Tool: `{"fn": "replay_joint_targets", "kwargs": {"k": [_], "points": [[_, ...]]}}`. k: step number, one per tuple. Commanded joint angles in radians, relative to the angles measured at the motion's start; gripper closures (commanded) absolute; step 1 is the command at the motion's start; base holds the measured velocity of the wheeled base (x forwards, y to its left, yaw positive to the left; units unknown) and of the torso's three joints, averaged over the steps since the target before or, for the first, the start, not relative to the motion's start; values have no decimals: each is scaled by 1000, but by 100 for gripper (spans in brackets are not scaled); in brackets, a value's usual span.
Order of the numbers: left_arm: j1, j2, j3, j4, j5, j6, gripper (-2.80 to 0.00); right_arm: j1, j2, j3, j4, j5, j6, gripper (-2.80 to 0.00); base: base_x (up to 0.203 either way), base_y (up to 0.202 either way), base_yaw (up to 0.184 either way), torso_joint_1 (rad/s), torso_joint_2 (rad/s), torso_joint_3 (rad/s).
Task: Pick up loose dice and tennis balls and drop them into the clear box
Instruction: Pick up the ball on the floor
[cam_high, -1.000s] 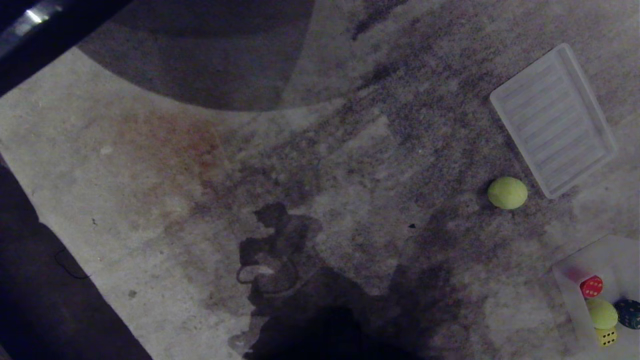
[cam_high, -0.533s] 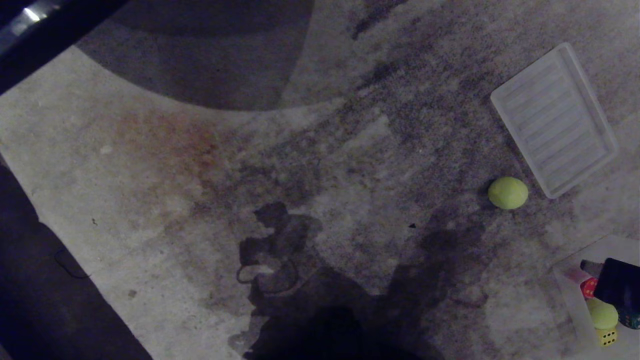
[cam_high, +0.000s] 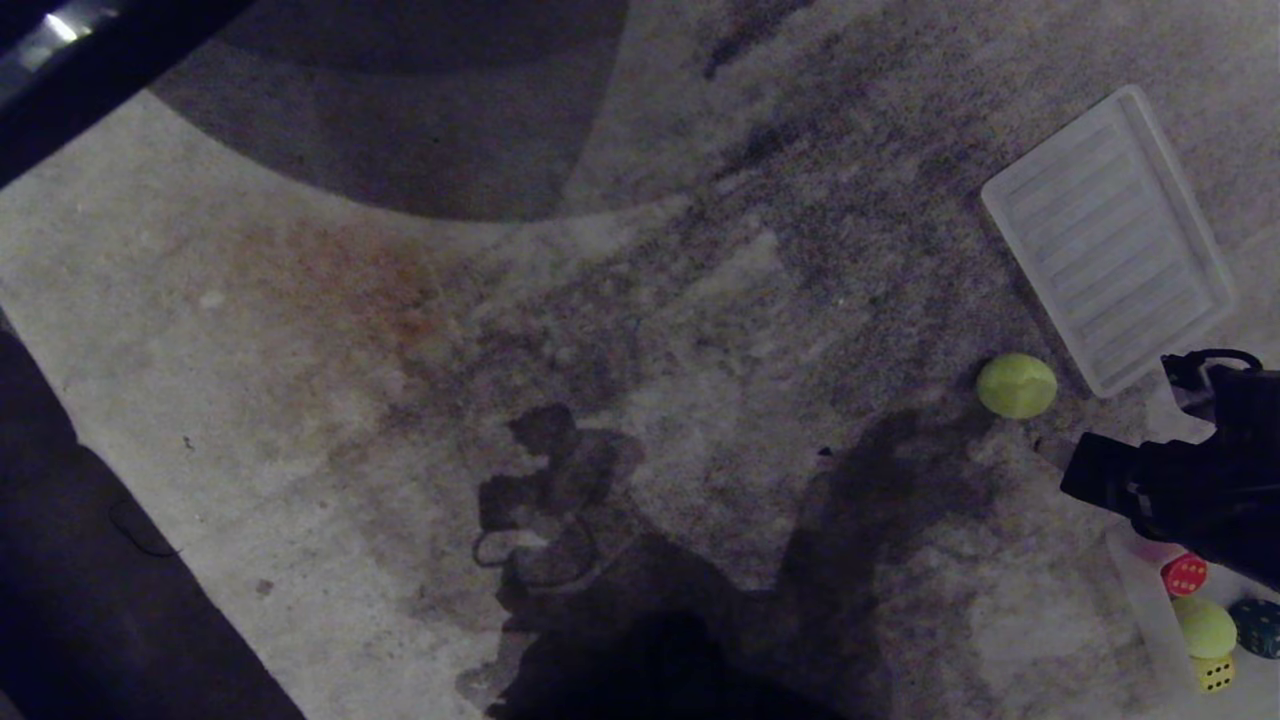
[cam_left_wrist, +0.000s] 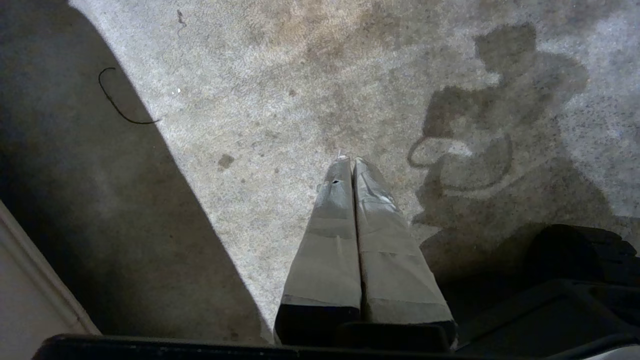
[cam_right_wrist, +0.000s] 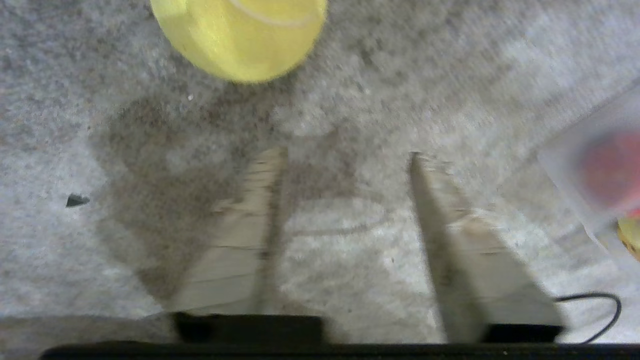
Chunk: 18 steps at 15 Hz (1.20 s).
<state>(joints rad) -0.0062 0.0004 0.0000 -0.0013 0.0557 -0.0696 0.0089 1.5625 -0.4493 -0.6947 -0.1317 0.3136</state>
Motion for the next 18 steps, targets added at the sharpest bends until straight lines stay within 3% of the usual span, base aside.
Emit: {"fn": "replay_joint_targets", "kwargs": {"k": [1,4,7,18], "points": [[0,1,2,0,1,-1,0,0,31,-25,-5,0,-23,-280,0,0,0,0,0,0],[0,1,2,0,1,-1,0,5,36,-44,-25,15,-11,-280,0,0,0,0,0,0],[0,1,2,-2,1,-1,0,5,77,-45,-154,60,-9,-280,0,0,0,0,0,0],[0,1,2,0,1,-1,0,19,235,-81,-358,64,34,-280,0,0,0,0,0,0]]}}
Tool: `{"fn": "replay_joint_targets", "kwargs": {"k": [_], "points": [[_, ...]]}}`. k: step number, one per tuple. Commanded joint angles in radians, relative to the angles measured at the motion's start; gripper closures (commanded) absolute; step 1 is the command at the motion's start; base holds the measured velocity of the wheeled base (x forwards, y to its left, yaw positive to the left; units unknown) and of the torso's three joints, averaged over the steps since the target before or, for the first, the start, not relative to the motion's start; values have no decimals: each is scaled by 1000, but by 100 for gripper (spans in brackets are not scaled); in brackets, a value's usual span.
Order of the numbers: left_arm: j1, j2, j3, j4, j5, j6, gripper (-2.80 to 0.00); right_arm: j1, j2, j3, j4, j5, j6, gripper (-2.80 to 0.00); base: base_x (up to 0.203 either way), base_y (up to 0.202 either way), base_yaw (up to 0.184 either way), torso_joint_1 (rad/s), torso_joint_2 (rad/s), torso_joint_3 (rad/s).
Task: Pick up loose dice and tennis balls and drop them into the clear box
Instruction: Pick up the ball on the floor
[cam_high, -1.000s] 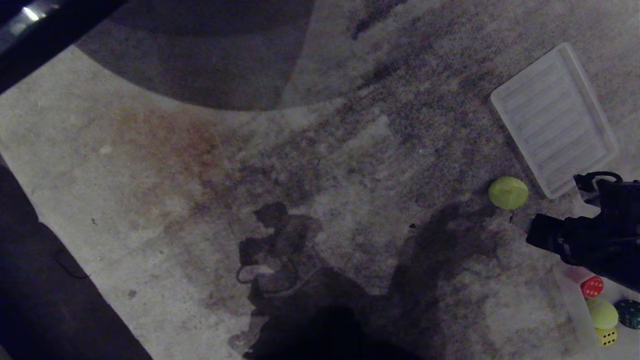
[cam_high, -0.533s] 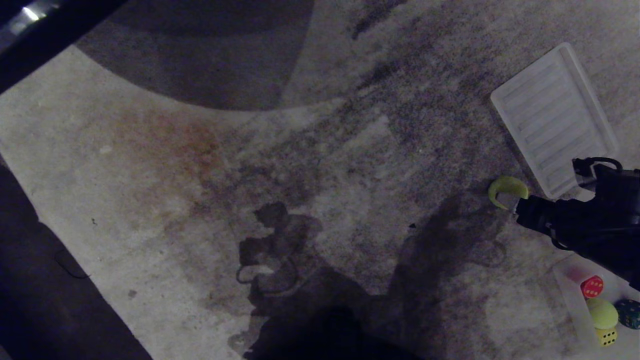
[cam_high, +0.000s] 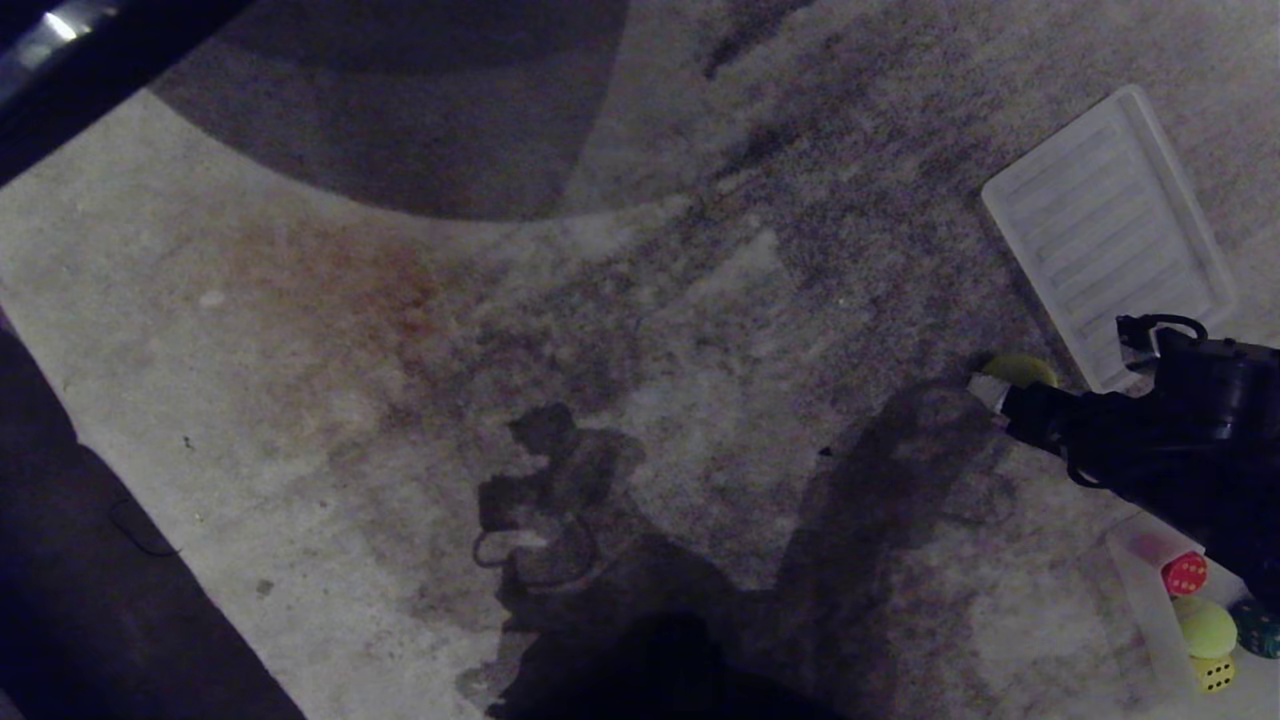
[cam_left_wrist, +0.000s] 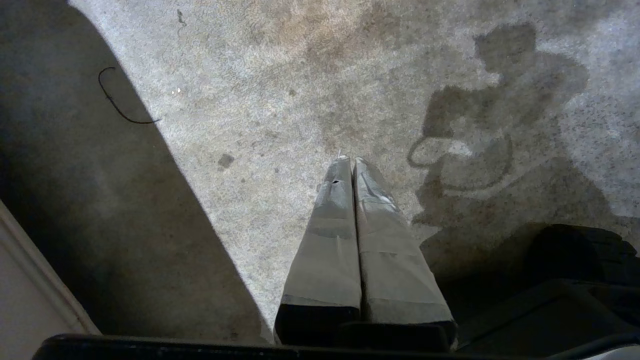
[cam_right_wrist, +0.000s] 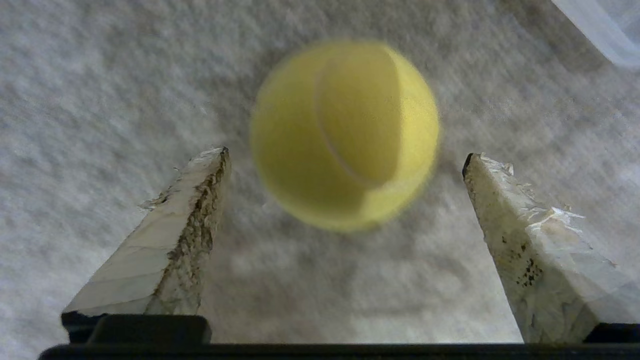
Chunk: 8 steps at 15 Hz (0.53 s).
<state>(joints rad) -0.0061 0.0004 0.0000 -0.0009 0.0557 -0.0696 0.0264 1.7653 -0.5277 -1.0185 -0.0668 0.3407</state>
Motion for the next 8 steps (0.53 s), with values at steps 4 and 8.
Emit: {"fn": "replay_joint_targets", "kwargs": {"k": [4,8], "points": [[0,1,2,-1,1,-1,0,4,71,-3,-97,-3,18,0,0,0,0,0,0,0],[0,1,2,-1,1,-1,0,3,53,6,-93,-7,14,0,0,0,0,0,0,0]]}}
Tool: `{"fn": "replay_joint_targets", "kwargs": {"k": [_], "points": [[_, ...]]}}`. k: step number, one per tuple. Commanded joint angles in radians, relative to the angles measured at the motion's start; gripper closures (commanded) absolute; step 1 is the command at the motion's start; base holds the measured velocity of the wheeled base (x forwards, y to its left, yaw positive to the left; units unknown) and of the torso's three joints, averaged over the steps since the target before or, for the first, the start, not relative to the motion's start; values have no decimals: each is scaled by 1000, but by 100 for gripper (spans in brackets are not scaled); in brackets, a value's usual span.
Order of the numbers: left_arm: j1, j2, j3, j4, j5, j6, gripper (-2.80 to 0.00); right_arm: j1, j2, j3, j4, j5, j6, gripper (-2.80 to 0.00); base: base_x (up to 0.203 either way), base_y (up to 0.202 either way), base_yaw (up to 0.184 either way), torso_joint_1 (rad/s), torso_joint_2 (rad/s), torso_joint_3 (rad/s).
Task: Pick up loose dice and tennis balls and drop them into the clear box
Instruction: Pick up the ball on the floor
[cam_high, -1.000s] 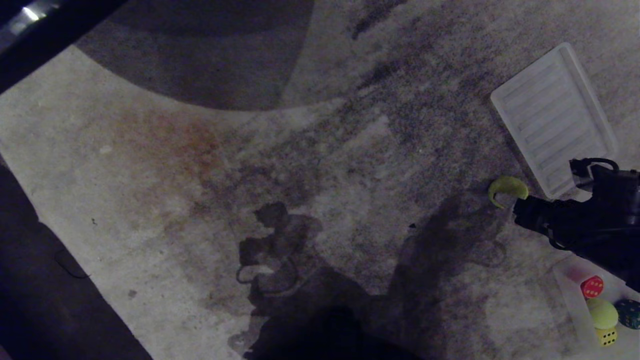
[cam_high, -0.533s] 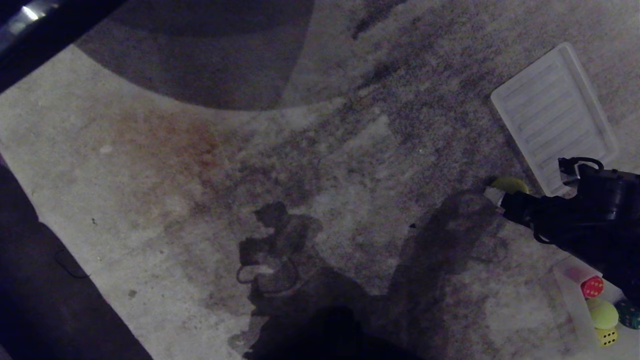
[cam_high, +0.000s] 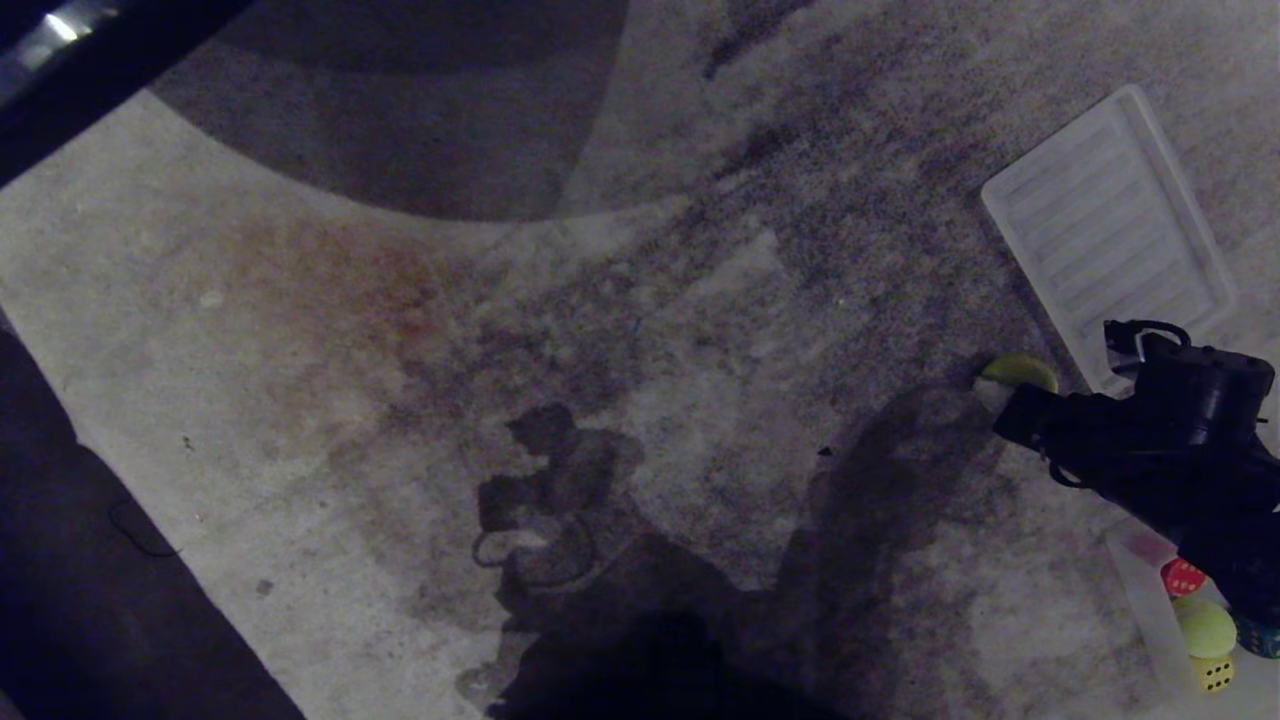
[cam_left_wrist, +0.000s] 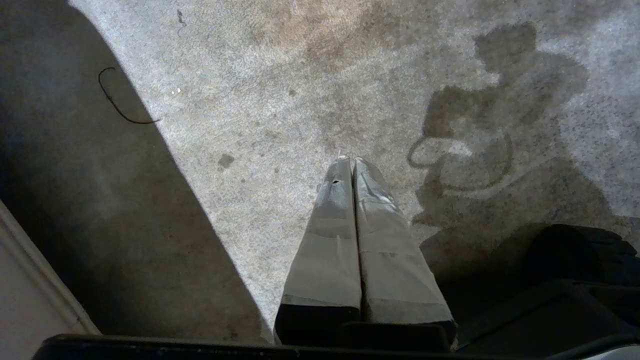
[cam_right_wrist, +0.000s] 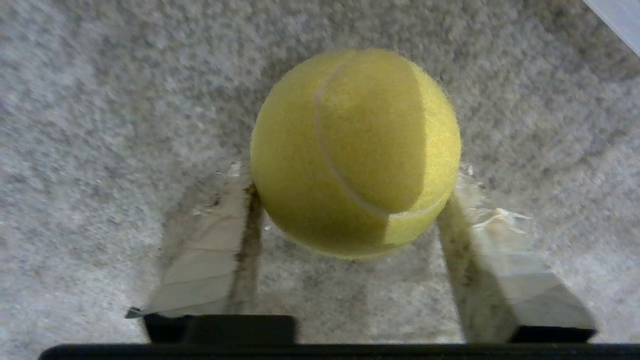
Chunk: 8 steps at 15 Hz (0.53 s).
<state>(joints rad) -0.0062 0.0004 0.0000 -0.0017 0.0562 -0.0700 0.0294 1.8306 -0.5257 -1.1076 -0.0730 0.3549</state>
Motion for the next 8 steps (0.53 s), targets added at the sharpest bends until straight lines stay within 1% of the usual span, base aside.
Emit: {"fn": "replay_joint_targets", "kwargs": {"k": [1,3,4,8], "points": [[0,1,2,0,1,-1,0,0,-39,9,2,0,-2,0,0,0,0,0,0,0],[0,1,2,0,1,-1,0,0,-108,25,44,1,-16,0,0,0,0,0,0,0],[0,1,2,0,1,-1,0,0,-160,35,95,1,-29,0,0,0,0,0,0,0],[0,1,2,0,1,-1,0,7,-438,101,375,4,-91,0,0,0,0,0,0,0]]}}
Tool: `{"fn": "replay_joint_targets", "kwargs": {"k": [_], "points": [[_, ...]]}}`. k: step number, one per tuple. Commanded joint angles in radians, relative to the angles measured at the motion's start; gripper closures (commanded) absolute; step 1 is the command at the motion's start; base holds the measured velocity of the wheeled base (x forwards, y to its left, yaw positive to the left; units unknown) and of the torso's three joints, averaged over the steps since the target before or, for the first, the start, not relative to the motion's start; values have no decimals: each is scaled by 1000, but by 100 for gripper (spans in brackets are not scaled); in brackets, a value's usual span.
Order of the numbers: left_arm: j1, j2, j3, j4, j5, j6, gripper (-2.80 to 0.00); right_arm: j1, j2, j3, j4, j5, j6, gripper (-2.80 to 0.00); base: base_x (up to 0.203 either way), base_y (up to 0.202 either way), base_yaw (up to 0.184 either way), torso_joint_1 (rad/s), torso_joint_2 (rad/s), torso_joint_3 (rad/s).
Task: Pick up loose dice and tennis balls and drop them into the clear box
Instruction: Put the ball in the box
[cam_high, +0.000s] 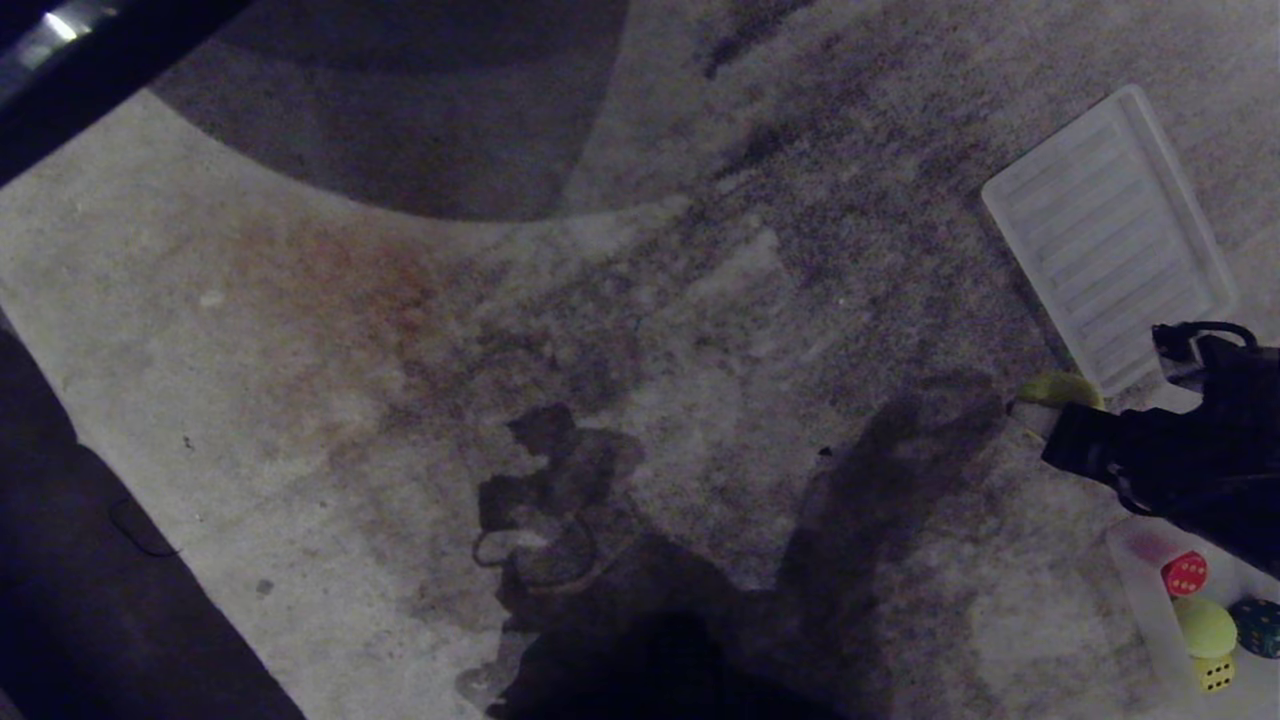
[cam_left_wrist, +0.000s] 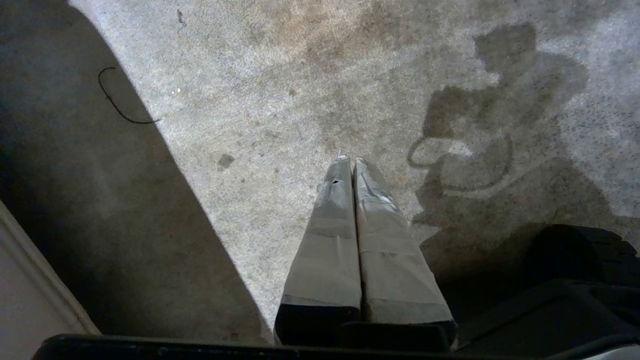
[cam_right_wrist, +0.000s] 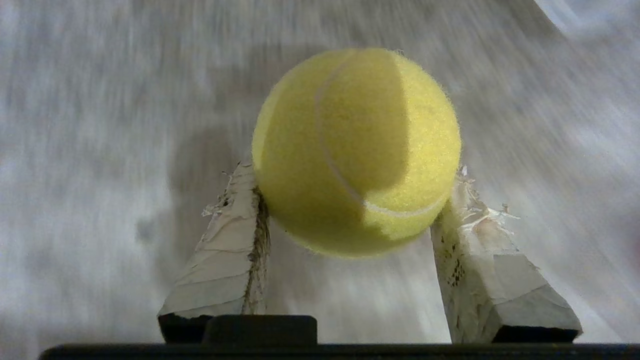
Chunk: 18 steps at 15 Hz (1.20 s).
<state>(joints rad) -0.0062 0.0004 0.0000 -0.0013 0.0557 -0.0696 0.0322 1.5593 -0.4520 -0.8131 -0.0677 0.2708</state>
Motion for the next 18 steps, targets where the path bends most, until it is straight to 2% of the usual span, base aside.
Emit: {"fn": "replay_joint_targets", "kwargs": {"k": [1,8,12,15,18], "points": [[0,1,2,0,1,-1,0,9,-255,60,148,-2,-22,0,0,0,0,0,0,0],[0,1,2,0,1,-1,0,-1,-806,221,665,-22,-103,0,0,0,0,0,0,0],[0,1,2,0,1,-1,0,-70,-1108,300,911,45,-158,0,0,0,0,0,0,0],[0,1,2,0,1,-1,0,-87,-1267,374,933,58,-177,0,0,0,0,0,0,0],[0,1,2,0,1,-1,0,-90,-1277,460,772,51,-189,0,0,0,0,0,0,0]]}}
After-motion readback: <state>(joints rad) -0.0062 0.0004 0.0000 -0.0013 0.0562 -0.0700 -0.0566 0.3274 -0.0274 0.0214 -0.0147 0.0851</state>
